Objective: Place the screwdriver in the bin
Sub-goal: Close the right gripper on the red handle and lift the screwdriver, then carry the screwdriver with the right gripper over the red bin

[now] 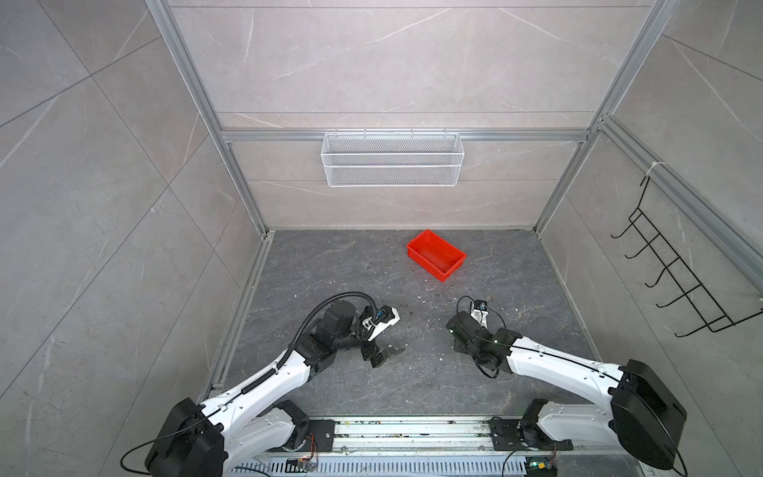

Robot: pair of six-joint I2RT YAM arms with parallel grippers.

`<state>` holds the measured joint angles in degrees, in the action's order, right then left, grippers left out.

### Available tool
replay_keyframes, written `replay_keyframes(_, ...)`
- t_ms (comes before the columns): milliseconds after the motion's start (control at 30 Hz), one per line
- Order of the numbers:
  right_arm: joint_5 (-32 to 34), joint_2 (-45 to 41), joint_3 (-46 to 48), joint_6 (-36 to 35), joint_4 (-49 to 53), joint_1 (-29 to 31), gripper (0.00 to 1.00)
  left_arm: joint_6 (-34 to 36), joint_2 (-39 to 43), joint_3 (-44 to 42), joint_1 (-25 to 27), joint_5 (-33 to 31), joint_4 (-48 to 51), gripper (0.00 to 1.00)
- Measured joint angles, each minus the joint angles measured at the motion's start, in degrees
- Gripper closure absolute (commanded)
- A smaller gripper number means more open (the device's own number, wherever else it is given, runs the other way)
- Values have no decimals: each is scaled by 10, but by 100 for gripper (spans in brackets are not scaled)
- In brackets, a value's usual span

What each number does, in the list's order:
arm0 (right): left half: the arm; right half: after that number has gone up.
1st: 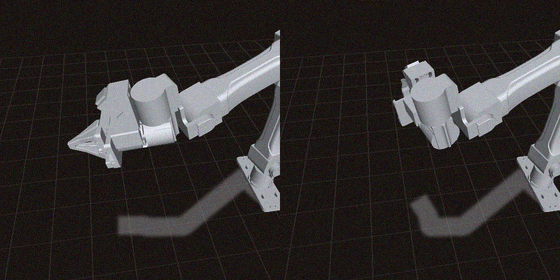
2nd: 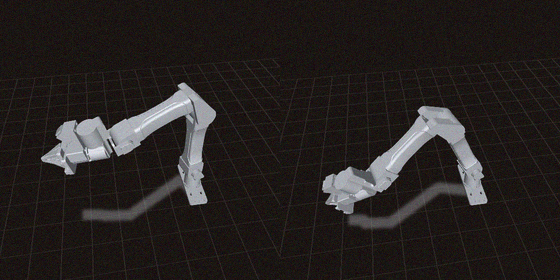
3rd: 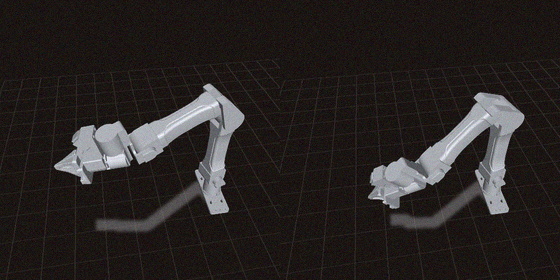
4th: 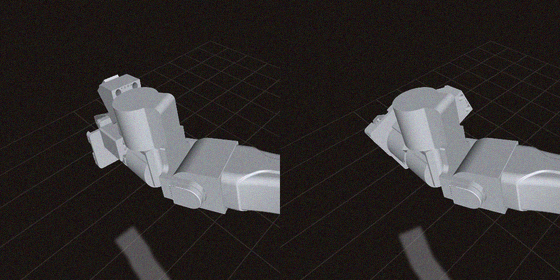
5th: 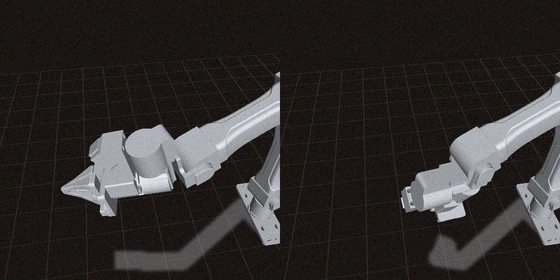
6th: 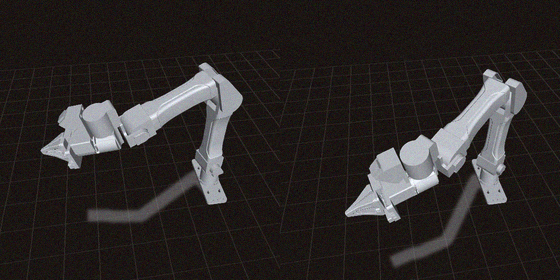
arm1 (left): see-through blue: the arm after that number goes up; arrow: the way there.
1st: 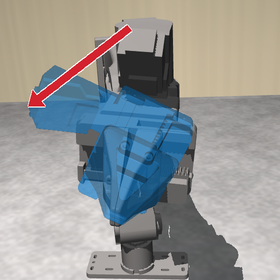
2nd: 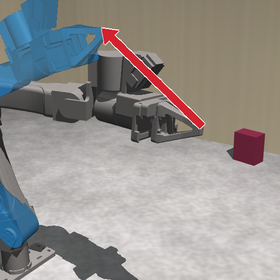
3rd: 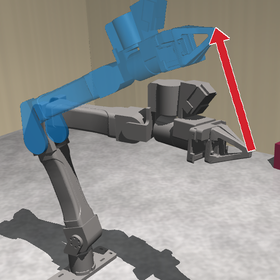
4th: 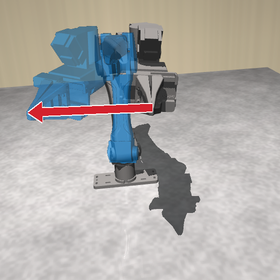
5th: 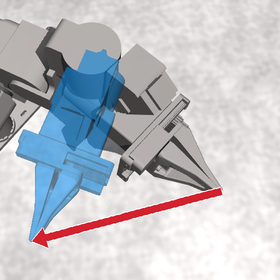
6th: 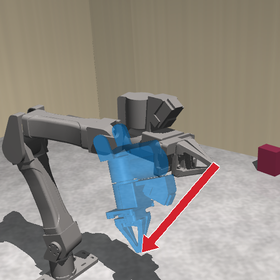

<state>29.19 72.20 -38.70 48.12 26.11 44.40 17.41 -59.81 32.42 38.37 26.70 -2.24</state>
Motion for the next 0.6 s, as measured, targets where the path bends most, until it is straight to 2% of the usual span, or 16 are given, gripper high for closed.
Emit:
replay_keyframes(367, -3, 15, -97, -194, -33, -5, 100, -52, 0, 0, 0, -105, -14, 0)
replay_keyframes(600, -82, 67, -145, -333, -67, -62, 100, -63, -9, 3, 0, -161, -28, 0)
